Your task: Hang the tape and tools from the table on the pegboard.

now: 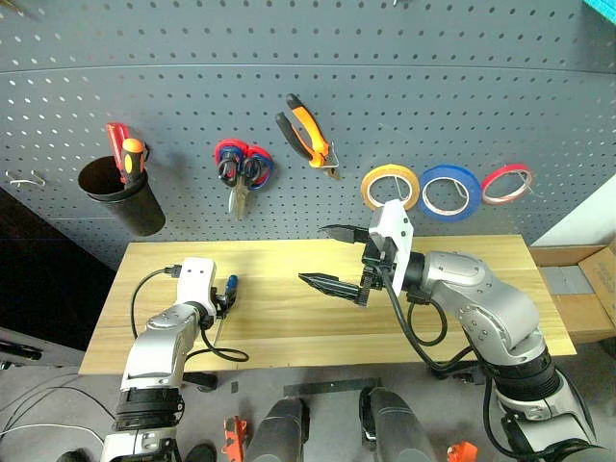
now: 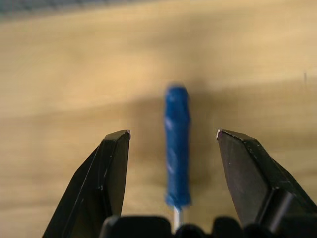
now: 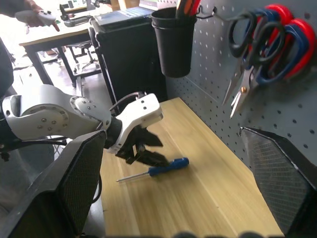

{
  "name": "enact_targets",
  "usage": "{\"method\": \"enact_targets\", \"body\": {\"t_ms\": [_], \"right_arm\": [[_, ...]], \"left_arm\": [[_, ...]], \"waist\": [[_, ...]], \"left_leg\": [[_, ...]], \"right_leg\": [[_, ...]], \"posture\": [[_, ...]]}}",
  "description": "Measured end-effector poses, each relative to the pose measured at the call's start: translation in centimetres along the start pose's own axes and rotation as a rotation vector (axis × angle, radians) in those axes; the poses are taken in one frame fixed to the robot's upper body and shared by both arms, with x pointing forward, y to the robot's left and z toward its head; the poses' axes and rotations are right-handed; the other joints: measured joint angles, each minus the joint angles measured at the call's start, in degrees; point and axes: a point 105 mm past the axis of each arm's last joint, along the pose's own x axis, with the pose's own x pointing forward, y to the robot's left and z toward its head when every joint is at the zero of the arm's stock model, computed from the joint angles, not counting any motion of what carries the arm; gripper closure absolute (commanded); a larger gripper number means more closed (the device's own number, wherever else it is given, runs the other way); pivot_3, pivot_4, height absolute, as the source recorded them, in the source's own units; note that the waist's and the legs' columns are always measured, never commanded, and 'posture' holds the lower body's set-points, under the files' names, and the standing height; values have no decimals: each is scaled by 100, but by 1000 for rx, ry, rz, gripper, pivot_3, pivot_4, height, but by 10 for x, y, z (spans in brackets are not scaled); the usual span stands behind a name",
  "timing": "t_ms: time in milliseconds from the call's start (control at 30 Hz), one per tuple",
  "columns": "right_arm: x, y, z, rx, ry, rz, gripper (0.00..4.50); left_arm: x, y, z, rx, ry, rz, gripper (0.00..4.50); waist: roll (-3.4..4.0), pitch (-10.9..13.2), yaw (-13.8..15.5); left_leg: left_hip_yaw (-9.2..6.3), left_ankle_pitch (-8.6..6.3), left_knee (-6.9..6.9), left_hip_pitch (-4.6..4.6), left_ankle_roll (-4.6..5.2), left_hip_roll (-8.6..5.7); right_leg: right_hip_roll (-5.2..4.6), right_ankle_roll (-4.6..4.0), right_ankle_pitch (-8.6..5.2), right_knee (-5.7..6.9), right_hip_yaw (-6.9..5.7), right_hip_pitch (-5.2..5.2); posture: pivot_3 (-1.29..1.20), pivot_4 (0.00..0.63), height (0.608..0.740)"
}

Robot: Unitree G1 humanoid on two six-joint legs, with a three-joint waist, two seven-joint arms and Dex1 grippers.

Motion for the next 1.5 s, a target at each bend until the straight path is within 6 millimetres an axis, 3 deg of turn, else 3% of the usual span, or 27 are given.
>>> {"method": "enact_targets", "body": {"t_ms": [233, 333, 533, 700, 833, 900, 1000, 1067, 1267, 1367, 1500], "right_arm": [[-1, 1, -1, 6, 15, -12, 0], [-2, 1, -1, 5, 26, -18, 0], [-3, 0, 2, 4, 15, -12, 0], [1, -1, 11, -24, -19, 8, 0], [5, -2, 14, -28, -41, 42, 0], [8, 0, 20, -42, -66, 80, 0], [13, 6, 36, -71, -128, 162, 0], [16, 9, 44, -91, -160, 197, 0], [42, 4, 69, -151, -256, 198, 0], [47, 1, 69, -160, -259, 178, 0], [49, -4, 63, -174, -233, 156, 0]], "left_arm": [[14, 5, -14, -12, 102, 32, 1514], [15, 4, -14, -10, 105, 36, 2050], [9, 3, -22, -6, 110, 39, 4059], [-9, 7, -28, 34, 80, 26, 4117], [-39, -4, 10, 93, -186, -78, 4117], [-63, -4, 46, 99, -406, -102, 4117], [-112, 9, 113, 91, -773, -47, 4117], [-140, 19, 144, 97, -935, 10, 4117], [-194, 40, 221, 159, -1206, 131, 4117], [-206, 53, 241, 167, -1267, 212, 4117], [-195, 68, 248, 132, -1270, 258, 4117]], "waist": [[1, 45, -31], [4, 47, -37], [5, 47, -58], [3, 47, -49], [3, 47, -1], [3, 46, 58], [-1, 38, 148], [-5, 27, 181], [-30, 1, 255], [-41, -16, 265], [-46, -19, 264]], "left_leg": [[-3, 0, -5, 1, 0, 1], [0, 0, -6, 1, 0, 1], [-3, 0, -10, 2, -1, 2], [-8, 0, -12, -3, -4, 2], [-15, 3, -13, -18, -11, 3], [-16, 3, -11, -21, -10, 2], [-17, 7, -11, -20, -17, 2], [-14, 14, -11, -18, -30, -1], [-12, 20, -10, -19, -40, -4], [-10, 19, -10, -20, -41, -7], [-10, 20, -10, -26, -44, -4]], "right_leg": [[-6, -2, -1, -1, 5, -1], [-8, -2, -2, -2, 7, 0], [-9, -1, -2, -2, 10, -1], [-9, -2, -3, -7, 9, -5], [-12, -5, -4, -13, 4, -11], [-13, -5, -3, -16, 2, -12], [-12, -5, -3, -16, -3, -11], [-10, -5, -3, -16, -2, -9], [2, -5, -2, -5, -9, -20], [3, -5, -2, -7, -8, -22], [4, -6, -1, -4, -8, -33]], "posture": [[-45, 320, 740], [-43, 315, 740], [-24, 296, 740], [15, 262, 740], [48, 236, 740], [75, 219, 740], [101, 199, 740], [112, 185, 740], [115, 168, 740], [112, 168, 740], [87, 176, 740]]}}
